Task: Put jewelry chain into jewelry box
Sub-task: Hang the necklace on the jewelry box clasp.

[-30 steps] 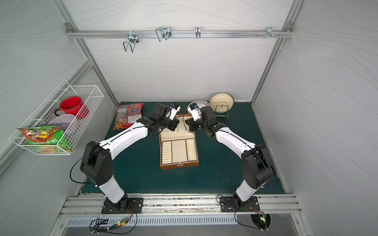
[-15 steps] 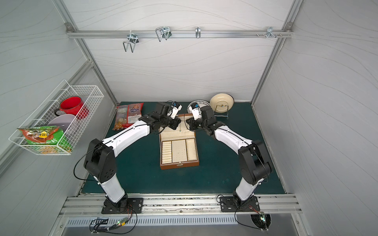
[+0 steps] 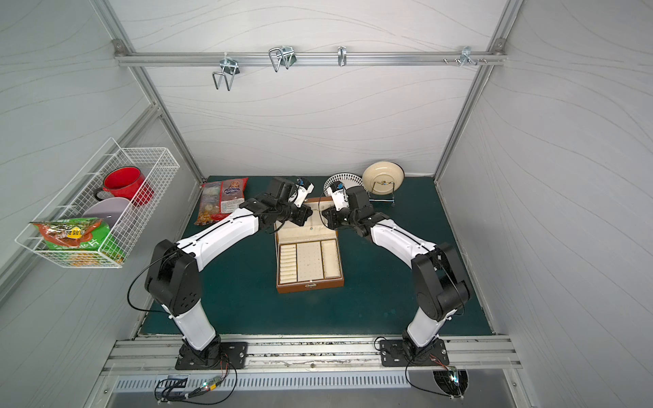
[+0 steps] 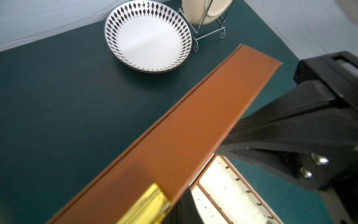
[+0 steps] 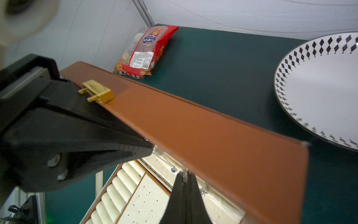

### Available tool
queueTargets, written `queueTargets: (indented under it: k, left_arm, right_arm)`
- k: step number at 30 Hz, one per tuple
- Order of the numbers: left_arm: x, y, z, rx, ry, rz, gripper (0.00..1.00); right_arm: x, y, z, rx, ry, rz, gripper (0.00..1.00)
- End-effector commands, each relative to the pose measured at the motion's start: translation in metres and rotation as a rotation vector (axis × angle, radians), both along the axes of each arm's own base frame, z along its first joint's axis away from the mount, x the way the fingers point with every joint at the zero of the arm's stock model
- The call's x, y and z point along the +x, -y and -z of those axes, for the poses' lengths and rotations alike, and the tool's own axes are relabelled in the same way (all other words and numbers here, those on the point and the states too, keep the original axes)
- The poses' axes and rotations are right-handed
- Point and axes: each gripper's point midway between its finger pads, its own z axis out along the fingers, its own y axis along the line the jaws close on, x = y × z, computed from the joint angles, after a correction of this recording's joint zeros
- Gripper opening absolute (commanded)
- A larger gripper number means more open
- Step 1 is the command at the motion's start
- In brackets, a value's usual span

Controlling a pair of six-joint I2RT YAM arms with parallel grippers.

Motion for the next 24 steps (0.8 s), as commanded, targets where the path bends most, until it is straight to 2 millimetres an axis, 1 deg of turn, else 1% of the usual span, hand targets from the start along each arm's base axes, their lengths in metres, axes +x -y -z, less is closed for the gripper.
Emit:
queueTargets:
  k: [1, 6, 10, 13, 20, 24]
  left_arm:
    - [-0.001, 0.001, -0.019, -0.041, 0.021, 0.002, 0.00]
    - [0.000, 0.001, -0.013, -0.037, 0.016, -0.004, 0.00]
    - [0.002, 0.002, -0.014, -0.040, 0.021, -0.004, 0.00]
    - [0.001, 0.002, -0.015, -0.043, 0.020, -0.002, 0.00]
    - [-0.002, 0.003, -0.011, -0.046, 0.005, 0.004, 0.00]
    - [-0.002, 0.004, -0.009, -0.049, -0.002, 0.007, 0.00]
  right_arm:
    - [-0.013, -0.006, -0.015, 0.021, 0.019, -0.031, 0.00]
    - [-0.017, -0.009, -0.010, 0.026, -0.020, -0.038, 0.00]
    - [-0.017, -0.010, -0.005, 0.022, -0.050, -0.035, 0.00]
    - [-0.018, -0.011, -0.005, 0.027, -0.065, -0.035, 0.00]
    - [-0.012, -0.009, 0.006, -0.004, -0.059, -0.018, 0.00]
    - [-0.010, -0.011, 0.008, -0.007, -0.060, -0.018, 0.00]
